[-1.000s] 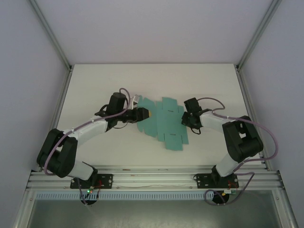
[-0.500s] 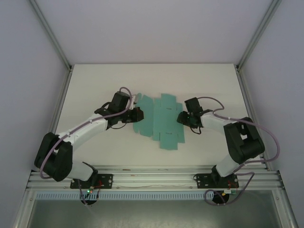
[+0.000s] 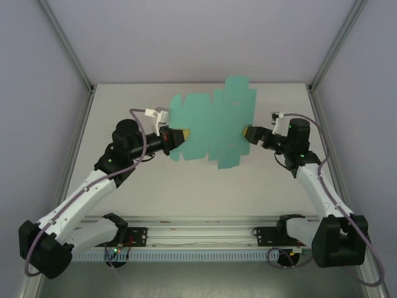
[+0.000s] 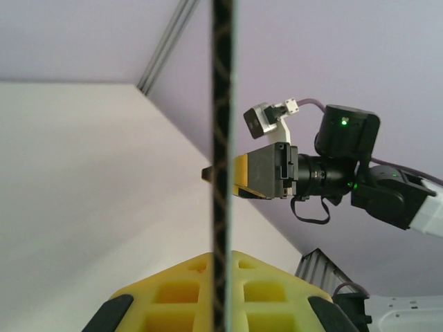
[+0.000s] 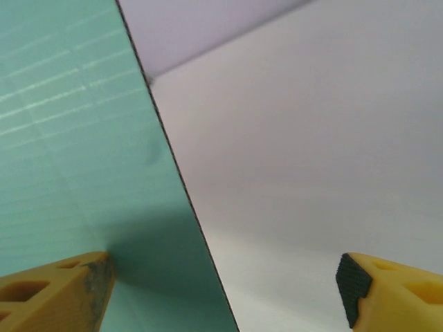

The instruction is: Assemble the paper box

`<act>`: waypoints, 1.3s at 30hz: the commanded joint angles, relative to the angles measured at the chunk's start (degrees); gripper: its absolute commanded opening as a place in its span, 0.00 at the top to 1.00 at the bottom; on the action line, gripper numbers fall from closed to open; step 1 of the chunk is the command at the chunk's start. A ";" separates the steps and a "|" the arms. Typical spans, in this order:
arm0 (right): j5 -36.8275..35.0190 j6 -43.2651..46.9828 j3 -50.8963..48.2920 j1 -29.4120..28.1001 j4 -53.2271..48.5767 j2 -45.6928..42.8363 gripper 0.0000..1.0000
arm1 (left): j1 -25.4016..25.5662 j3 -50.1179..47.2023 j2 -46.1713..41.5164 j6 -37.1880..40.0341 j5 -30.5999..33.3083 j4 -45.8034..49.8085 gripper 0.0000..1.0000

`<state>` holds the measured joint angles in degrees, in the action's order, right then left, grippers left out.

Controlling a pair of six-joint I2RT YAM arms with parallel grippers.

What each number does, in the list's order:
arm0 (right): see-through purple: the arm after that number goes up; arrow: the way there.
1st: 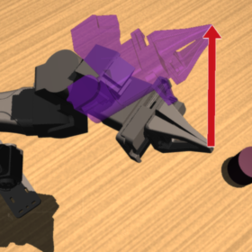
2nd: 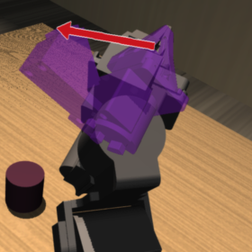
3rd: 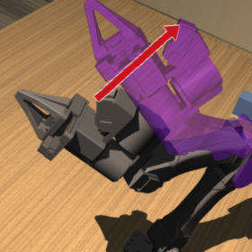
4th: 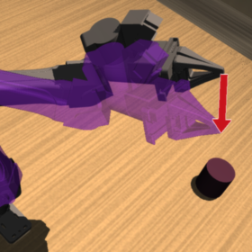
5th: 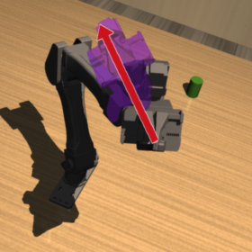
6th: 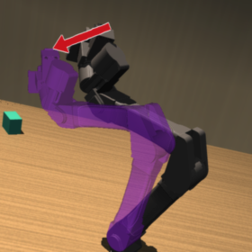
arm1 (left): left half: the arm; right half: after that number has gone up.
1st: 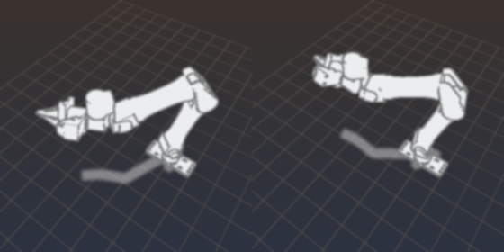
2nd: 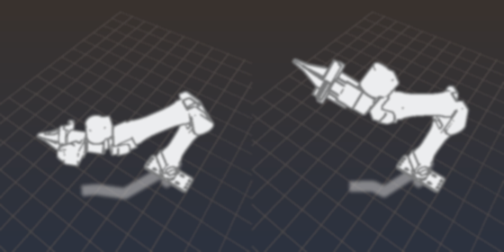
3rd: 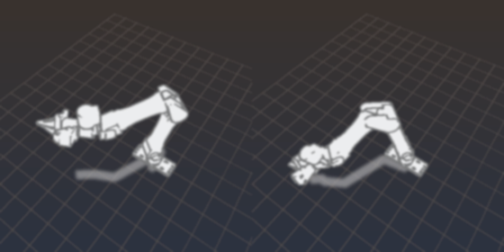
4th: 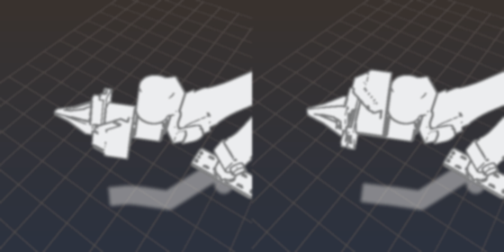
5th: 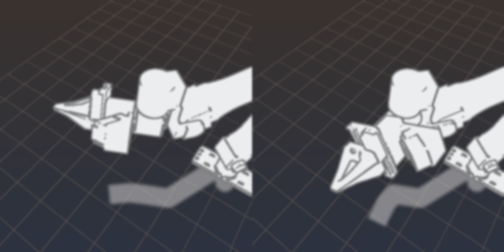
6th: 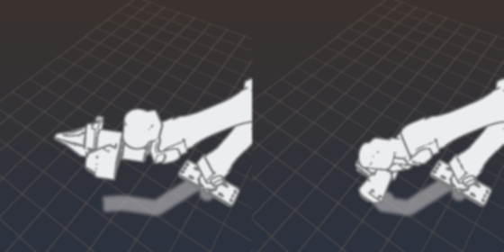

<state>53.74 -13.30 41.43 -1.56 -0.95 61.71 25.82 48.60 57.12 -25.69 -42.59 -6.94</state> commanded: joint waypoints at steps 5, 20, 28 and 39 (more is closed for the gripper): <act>15.60 2.93 1.32 1.21 1.16 -5.82 0.33 | -0.61 -3.83 -5.50 2.07 -2.75 -3.37 1.00; 15.31 5.28 0.58 1.47 0.03 -11.22 1.00 | -0.69 -6.70 -7.82 2.47 2.64 -2.61 1.00; -6.15 10.89 3.97 -0.72 -10.63 -10.91 1.00 | -0.65 -9.38 -6.74 0.56 5.62 -4.81 1.00; -19.74 28.12 5.44 -9.21 -21.94 -1.97 1.00 | -0.71 -12.74 -3.79 -3.15 30.53 11.83 0.00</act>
<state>38.44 6.52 45.80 -9.37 -17.41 57.36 25.12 36.40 53.17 -27.03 -23.09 -2.52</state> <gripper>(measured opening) 0.050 0.990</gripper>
